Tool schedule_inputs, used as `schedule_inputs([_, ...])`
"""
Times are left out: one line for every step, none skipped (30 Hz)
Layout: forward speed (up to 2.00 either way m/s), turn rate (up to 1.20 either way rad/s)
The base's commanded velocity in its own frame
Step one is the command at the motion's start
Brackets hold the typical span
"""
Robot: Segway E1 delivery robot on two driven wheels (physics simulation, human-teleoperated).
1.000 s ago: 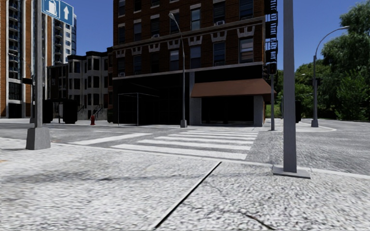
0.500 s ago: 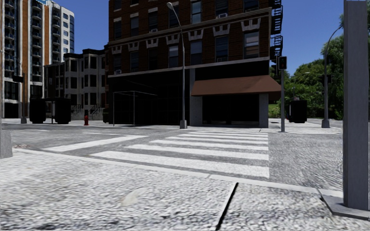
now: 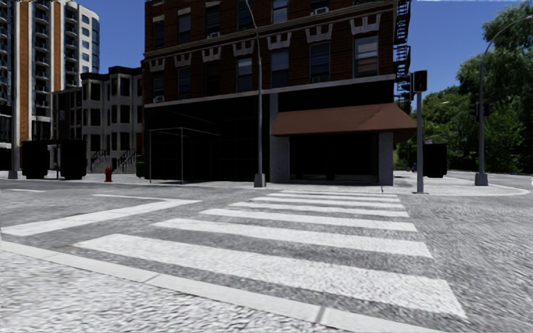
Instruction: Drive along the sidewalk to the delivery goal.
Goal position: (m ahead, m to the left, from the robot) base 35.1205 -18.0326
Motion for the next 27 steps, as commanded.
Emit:
schedule_inputs([2.00, -0.36])
schedule_inputs([2.00, -0.36])
schedule_inputs([2.00, -0.41])
schedule_inputs([1.98, -0.43])
schedule_inputs([1.90, -0.43])
schedule_inputs([1.85, -0.43])
schedule_inputs([1.85, -0.43])
schedule_inputs([1.83, -0.43])
schedule_inputs([1.83, -0.43])
schedule_inputs([1.83, -0.43])
schedule_inputs([1.83, -0.43])
schedule_inputs([1.82, -0.43])
schedule_inputs([1.81, -0.43])
schedule_inputs([1.81, -0.43])
schedule_inputs([1.81, -0.43])
schedule_inputs([1.80, -0.43])
schedule_inputs([1.80, -0.43])
schedule_inputs([1.80, -0.43])
schedule_inputs([1.80, -0.43])
schedule_inputs([1.80, -0.43])
schedule_inputs([1.80, -0.43])
schedule_inputs([1.80, -0.43])
schedule_inputs([1.80, -0.43])
schedule_inputs([1.80, -0.43])
schedule_inputs([1.80, -0.43])
schedule_inputs([1.80, -0.43])
schedule_inputs([1.80, -0.43])
